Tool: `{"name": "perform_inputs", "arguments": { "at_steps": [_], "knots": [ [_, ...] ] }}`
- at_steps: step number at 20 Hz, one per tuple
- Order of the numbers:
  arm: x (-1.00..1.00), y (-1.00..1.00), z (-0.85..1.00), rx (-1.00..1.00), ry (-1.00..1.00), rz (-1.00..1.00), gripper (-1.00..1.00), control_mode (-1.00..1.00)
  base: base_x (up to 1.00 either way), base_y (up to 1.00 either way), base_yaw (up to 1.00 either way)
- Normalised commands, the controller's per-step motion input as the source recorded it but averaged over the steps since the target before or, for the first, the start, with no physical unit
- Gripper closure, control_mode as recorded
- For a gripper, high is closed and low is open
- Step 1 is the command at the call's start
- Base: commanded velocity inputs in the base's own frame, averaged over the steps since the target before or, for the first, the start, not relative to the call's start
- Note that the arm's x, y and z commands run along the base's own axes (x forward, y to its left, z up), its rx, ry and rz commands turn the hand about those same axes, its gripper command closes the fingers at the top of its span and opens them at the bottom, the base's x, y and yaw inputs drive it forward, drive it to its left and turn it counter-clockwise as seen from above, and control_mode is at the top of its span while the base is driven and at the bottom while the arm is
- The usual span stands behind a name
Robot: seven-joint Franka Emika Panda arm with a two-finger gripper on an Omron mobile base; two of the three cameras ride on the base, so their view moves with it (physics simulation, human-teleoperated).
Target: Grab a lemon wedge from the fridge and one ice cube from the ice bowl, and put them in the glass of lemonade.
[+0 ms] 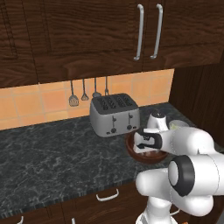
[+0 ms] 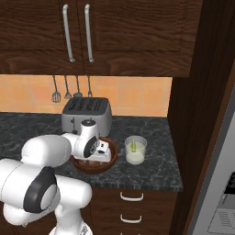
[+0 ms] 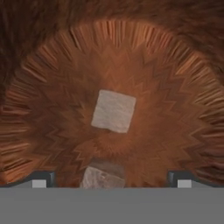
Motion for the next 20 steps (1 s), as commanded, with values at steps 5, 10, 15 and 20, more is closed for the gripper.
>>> {"name": "perform_inputs", "arguments": {
  "at_steps": [5,10,15,20],
  "knots": [
    [0.00,0.00,-0.44,0.00,-0.02,0.00,-1.00,-1.00,0.00,0.00,0.00],
    [0.00,0.00,-0.05,0.00,0.00,0.00,-1.00,-1.00,0.00,0.00,0.00],
    [-0.10,0.00,-0.03,0.00,0.00,0.00,-1.00,-1.00,0.00,0.00,0.00],
    [-0.32,0.00,0.00,0.00,0.00,0.00,-1.00,-1.00,0.00,0.00,0.00]
  ]
}}
